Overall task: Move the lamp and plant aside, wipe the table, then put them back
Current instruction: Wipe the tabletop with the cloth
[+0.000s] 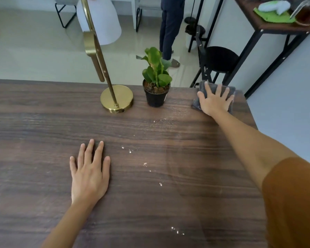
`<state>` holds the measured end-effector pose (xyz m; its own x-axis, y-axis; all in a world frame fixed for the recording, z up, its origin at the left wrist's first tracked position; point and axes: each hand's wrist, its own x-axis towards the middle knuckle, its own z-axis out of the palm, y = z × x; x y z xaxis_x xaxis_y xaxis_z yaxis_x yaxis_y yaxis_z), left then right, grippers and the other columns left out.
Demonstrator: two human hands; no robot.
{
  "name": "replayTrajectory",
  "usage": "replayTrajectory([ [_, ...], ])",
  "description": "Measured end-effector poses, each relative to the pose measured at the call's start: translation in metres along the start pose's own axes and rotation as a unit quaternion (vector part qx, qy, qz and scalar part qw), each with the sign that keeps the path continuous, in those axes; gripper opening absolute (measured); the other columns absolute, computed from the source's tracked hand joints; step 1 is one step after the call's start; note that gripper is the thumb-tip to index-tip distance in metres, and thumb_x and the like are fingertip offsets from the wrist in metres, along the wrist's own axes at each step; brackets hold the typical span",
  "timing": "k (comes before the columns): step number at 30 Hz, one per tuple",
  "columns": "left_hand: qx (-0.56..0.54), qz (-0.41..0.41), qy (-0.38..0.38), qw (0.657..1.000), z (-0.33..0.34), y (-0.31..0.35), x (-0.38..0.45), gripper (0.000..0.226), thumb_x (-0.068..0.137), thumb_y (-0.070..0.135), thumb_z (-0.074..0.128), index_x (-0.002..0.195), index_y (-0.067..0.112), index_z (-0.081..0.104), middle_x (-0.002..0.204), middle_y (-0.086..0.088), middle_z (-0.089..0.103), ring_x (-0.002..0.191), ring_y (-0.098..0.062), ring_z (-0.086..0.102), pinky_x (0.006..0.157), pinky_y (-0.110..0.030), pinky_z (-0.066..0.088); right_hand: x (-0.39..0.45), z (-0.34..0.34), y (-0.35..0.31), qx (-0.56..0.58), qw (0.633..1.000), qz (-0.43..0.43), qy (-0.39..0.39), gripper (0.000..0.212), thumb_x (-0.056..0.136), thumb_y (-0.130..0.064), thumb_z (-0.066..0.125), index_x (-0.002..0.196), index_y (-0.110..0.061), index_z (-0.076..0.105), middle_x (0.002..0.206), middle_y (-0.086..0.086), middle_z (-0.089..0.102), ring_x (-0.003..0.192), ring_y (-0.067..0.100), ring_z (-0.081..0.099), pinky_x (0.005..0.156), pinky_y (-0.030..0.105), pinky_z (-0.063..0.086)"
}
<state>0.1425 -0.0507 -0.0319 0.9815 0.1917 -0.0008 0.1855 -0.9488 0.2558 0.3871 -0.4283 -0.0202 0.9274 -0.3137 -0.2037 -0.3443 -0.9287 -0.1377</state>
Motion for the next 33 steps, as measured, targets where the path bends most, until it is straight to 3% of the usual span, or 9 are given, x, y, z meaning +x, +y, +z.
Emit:
replayTrajectory([
  [3, 0.003, -0.005, -0.006, 1.000, -0.001, -0.002, 0.000, 0.061, 0.094, 0.051, 0.015, 0.150, 0.028, 0.023, 0.160, -0.001, 0.016, 0.148, -0.020, 0.001, 0.118, -0.051, 0.004, -0.016, 0.007, -0.035, -0.028, 0.991, -0.129, -0.018, 0.059, 0.095, -0.067, 0.012, 0.150, -0.051, 0.000, 0.165, 0.005, -0.007, 0.149, 0.038, -0.010, 0.116, 0.061, -0.007],
  [9, 0.003, -0.003, -0.016, 1.000, -0.003, 0.000, 0.000, 0.064, 0.093, 0.054, 0.010, 0.151, 0.029, 0.019, 0.161, 0.001, 0.013, 0.148, -0.018, -0.002, 0.118, -0.050, 0.001, -0.095, 0.026, -0.023, -0.038, 0.970, -0.240, -0.021, 0.056, 0.095, -0.064, 0.013, 0.148, -0.055, 0.000, 0.165, 0.003, -0.005, 0.150, 0.036, -0.006, 0.117, 0.062, -0.002],
  [14, -0.001, 0.001, -0.015, 1.000, -0.004, -0.001, -0.001, 0.066, 0.092, 0.055, 0.009, 0.151, 0.027, 0.019, 0.161, 0.000, 0.013, 0.148, -0.018, -0.001, 0.119, -0.050, 0.002, -0.222, 0.051, 0.048, -0.036, 0.951, -0.307, 0.010, 0.058, 0.095, -0.064, 0.017, 0.151, -0.050, 0.010, 0.165, 0.000, 0.004, 0.151, 0.032, 0.000, 0.118, 0.060, 0.006],
  [17, -0.001, 0.004, -0.009, 1.000, -0.003, -0.002, -0.002, 0.065, 0.093, 0.054, 0.011, 0.151, 0.027, 0.021, 0.160, -0.001, 0.015, 0.148, -0.020, 0.001, 0.118, -0.050, 0.003, -0.249, 0.047, 0.114, -0.049, 0.956, -0.289, 0.019, 0.059, 0.094, -0.068, 0.015, 0.151, -0.051, 0.010, 0.165, -0.002, 0.005, 0.151, 0.031, 0.003, 0.118, 0.058, 0.011],
  [21, -0.004, 0.003, -0.008, 1.000, -0.001, -0.001, -0.002, 0.063, 0.094, 0.053, 0.011, 0.151, 0.026, 0.020, 0.160, -0.002, 0.015, 0.148, -0.021, 0.002, 0.118, -0.050, 0.002, -0.185, 0.028, 0.136, -0.060, 0.984, -0.163, 0.033, 0.064, 0.090, -0.072, 0.008, 0.150, -0.052, 0.004, 0.165, 0.003, 0.009, 0.149, 0.037, 0.012, 0.115, 0.060, 0.015],
  [26, 0.010, 0.002, -0.009, 1.000, -0.001, -0.001, 0.000, 0.062, 0.094, 0.052, 0.011, 0.150, 0.027, 0.020, 0.160, -0.002, 0.015, 0.148, -0.021, 0.001, 0.118, -0.052, 0.003, -0.063, 0.007, 0.049, 0.001, 1.000, -0.007, 0.015, 0.063, 0.091, -0.071, 0.010, 0.150, -0.051, -0.001, 0.165, 0.007, -0.008, 0.148, 0.041, -0.008, 0.115, 0.064, -0.004],
  [28, 0.011, -0.001, -0.010, 1.000, -0.001, -0.001, 0.000, 0.062, 0.094, 0.053, 0.011, 0.151, 0.028, 0.019, 0.161, -0.001, 0.014, 0.148, -0.020, 0.000, 0.118, -0.051, 0.003, -0.034, 0.005, -0.002, 0.003, 1.000, -0.022, -0.004, 0.061, 0.093, -0.068, 0.010, 0.151, -0.050, -0.002, 0.164, 0.008, -0.011, 0.148, 0.042, -0.012, 0.114, 0.065, -0.008],
  [33, 0.013, -0.005, -0.018, 1.000, -0.003, 0.001, 0.001, 0.062, 0.093, 0.053, 0.011, 0.151, 0.030, 0.017, 0.161, 0.002, 0.011, 0.148, -0.018, -0.003, 0.118, -0.049, 0.001, -0.011, 0.009, -0.076, -0.026, 0.984, -0.175, -0.036, 0.054, 0.096, -0.064, 0.013, 0.148, -0.055, 0.004, 0.165, 0.005, -0.005, 0.149, 0.039, -0.009, 0.115, 0.064, -0.008],
])
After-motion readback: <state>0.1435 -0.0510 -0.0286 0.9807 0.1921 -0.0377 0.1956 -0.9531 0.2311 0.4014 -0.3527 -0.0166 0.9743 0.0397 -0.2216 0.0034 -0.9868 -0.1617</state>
